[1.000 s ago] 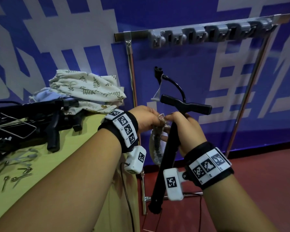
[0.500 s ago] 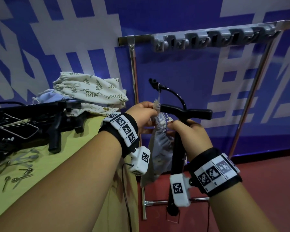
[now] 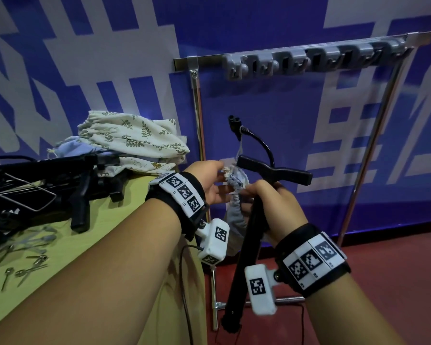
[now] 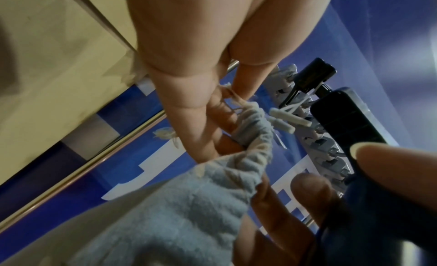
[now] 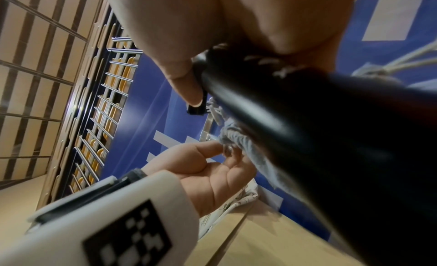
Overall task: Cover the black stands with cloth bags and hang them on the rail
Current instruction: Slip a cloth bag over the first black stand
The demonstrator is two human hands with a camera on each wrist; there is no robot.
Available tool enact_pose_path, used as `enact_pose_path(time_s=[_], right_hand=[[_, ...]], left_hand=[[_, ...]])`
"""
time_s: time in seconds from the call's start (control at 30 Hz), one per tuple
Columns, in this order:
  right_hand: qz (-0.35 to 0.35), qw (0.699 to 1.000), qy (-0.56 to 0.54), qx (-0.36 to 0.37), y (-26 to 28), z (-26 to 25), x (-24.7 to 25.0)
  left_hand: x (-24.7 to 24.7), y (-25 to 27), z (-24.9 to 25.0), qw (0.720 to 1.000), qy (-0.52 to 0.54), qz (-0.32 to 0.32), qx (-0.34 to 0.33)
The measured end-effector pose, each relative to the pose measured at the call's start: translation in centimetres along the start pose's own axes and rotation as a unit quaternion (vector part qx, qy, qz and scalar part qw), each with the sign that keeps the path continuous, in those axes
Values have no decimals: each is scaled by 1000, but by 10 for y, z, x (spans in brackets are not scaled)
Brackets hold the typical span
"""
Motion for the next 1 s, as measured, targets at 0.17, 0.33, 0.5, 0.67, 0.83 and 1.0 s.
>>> enact_pose_path(time_s=[0.17,0.33,0.5,0.67,0.83,1.0], right_hand=[[5,1000,-5,-15,-5,1,3],[-22,1000,-4,-16,2,-5,2],[-15,1000,5,-14,8,-7,0],[-9,1000,10,-19,12,-13,0],[-11,1000,5,-26,14,-16,2],[-29,999,18,-22,16,-19,2]], left_hand=[[-1,10,4,998,50,-13,-25],[-7,6,0,998,-13,-33,-52],[-5,6,-1,997,-54,-21,-55],[1,0,3,994,-99,20,-47],[5,-1,4,996,-68,38,-47],[4,-2,6,992,-97,57,-60]])
Point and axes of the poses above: each hand's wrist, its own y-axis away from the middle knuckle, its own x-axis out of the back of the hand, z = x × y, the point moved 1 cm from there along -y, towards the middle knuckle, and after that the axes turned 11 degrees about -z, right-handed, at the moved point
